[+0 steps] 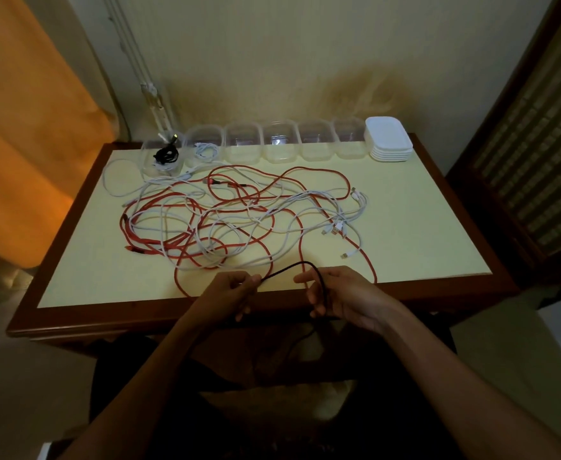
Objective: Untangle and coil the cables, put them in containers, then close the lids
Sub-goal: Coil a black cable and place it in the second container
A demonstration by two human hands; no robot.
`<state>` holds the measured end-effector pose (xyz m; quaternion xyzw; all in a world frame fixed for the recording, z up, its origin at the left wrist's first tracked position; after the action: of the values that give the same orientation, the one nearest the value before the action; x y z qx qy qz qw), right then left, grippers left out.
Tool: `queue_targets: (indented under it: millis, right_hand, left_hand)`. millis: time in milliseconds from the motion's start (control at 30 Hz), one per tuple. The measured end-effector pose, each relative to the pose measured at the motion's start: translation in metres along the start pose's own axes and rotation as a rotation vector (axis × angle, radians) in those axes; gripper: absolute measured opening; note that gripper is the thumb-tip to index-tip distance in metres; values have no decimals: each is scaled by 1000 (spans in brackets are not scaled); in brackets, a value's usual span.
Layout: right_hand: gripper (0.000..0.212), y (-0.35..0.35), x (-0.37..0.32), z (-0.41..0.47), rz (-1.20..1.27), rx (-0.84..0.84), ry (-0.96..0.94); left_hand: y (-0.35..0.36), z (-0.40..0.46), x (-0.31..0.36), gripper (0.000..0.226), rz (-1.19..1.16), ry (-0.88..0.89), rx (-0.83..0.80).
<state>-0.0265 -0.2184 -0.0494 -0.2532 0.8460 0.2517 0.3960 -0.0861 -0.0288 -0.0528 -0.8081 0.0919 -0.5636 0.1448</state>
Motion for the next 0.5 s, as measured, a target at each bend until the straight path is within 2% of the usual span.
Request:
queue_targets:
  millis: [133,200,267,333,400,500]
  right_hand:
    - [38,-10,-4,10,137,41,-62]
    - [27,-16,-4,15,-23,96,-88]
    - [21,-26,-2,21,-187,207,-101]
    - [18,-38,0,27,-232,327,-109]
    - [18,-42,3,31,-269,385,-116]
    - [23,-33,3,37,-420,377,-144]
  left_hand:
    - [4,-1,-4,37,-48,-23,-53]
    - [13,-4,-7,31,-170,-54,-217]
    - [27,-13,-6,25,-311,-63,-464]
    - [37,-24,3,32,-376,-12,-645]
    - [41,-30,18,39,-465,76,-725]
    - [42,-30,35,57,-675,120,-777]
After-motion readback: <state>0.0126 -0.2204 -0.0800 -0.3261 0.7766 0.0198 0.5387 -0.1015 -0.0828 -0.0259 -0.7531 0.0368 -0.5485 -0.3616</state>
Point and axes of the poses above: each hand's wrist, its own z-axis towards the middle knuckle, its own y-axis out of the palm, x = y × z, the point moved 8 cm from there along z, towards the middle knuckle, and after that the axes turned 1 degree about y, right-handed, at the moved point
